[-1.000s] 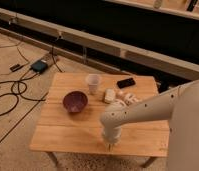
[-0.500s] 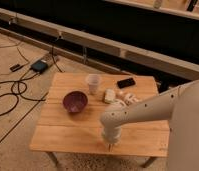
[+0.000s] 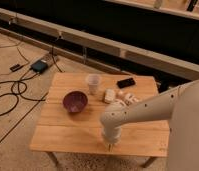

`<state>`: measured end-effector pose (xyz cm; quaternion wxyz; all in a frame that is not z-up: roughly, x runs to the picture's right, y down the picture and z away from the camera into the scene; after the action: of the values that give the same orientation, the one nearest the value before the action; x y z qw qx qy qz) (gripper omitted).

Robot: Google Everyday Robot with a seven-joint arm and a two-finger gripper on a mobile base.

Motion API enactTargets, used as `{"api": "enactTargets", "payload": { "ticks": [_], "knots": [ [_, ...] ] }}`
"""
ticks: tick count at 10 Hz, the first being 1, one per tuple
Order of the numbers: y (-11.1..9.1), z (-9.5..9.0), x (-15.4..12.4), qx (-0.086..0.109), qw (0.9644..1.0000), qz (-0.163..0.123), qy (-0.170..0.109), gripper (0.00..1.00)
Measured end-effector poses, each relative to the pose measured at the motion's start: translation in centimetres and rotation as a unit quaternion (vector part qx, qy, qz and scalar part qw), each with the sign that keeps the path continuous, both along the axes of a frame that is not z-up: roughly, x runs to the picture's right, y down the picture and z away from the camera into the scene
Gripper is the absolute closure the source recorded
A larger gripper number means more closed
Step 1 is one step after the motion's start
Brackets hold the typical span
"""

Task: Drag the pepper across the table

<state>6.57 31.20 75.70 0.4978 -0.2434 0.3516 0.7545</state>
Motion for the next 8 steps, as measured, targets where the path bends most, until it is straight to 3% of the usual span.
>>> {"api": "enactTargets", "payload": {
  "ticks": [4,8],
  "knots": [
    [1.0,1.0,5.1,-0.027,0.9986,0.010,0.046,1.00],
    [0.3,-0.2,9.1,-0.026,0.9967,0.024,0.073,1.00]
  ]
}}
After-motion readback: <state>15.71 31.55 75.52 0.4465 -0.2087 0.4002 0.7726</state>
